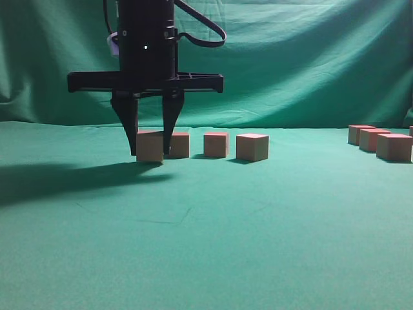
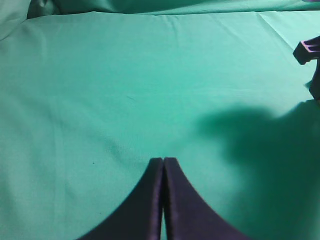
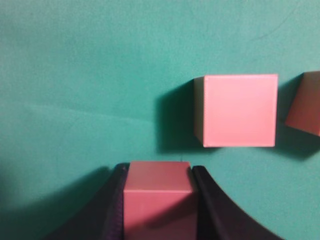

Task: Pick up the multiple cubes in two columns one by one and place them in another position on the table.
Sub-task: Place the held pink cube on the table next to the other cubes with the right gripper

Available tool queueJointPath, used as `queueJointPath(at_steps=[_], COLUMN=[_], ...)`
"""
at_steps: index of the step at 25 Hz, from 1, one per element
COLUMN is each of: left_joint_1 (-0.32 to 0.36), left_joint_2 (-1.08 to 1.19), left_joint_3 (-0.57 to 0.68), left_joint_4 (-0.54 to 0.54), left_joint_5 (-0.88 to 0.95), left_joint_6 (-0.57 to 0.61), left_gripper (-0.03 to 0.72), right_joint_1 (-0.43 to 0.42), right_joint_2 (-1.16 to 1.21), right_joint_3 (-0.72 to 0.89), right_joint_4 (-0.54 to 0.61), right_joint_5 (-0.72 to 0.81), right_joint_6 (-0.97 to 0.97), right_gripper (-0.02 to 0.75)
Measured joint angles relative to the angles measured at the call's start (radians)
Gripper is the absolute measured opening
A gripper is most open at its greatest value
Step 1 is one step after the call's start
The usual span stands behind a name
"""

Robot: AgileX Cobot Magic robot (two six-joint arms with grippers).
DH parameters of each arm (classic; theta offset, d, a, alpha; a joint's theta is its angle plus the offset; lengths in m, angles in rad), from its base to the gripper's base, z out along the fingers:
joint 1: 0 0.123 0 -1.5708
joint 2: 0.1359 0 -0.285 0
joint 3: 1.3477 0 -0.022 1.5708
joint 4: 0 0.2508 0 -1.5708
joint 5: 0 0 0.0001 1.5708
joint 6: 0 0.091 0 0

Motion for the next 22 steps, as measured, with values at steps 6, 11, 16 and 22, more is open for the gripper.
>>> queueJointPath(at_steps=[6,11,16,22], left_joint_1=[0.000,0.000,0.000,0.000], left_joint_2=[0.000,0.000,0.000,0.000], left_joint_3=[0.000,0.000,0.000,0.000], left_joint_4=[0.000,0.000,0.000,0.000], left_joint_5=[0.000,0.000,0.000,0.000], left_joint_6=[-0.002,-0.002,-0.002,-0.002], left_gripper=[0.000,0.000,0.000,0.000], right_joint_1=[0.002,0.011,0.011,0.011], right_joint_2=[0.000,0.000,0.000,0.000], right_joint_3=[0.000,0.000,0.000,0.000], right_joint_4=[0.000,0.000,0.000,0.000], right_joint_5=[0.000,0.000,0.004,0.008], right_joint_6=[-0.004,-0.004,-0.004,-0.004], right_gripper=[0.259,0.259,0.259,0.259])
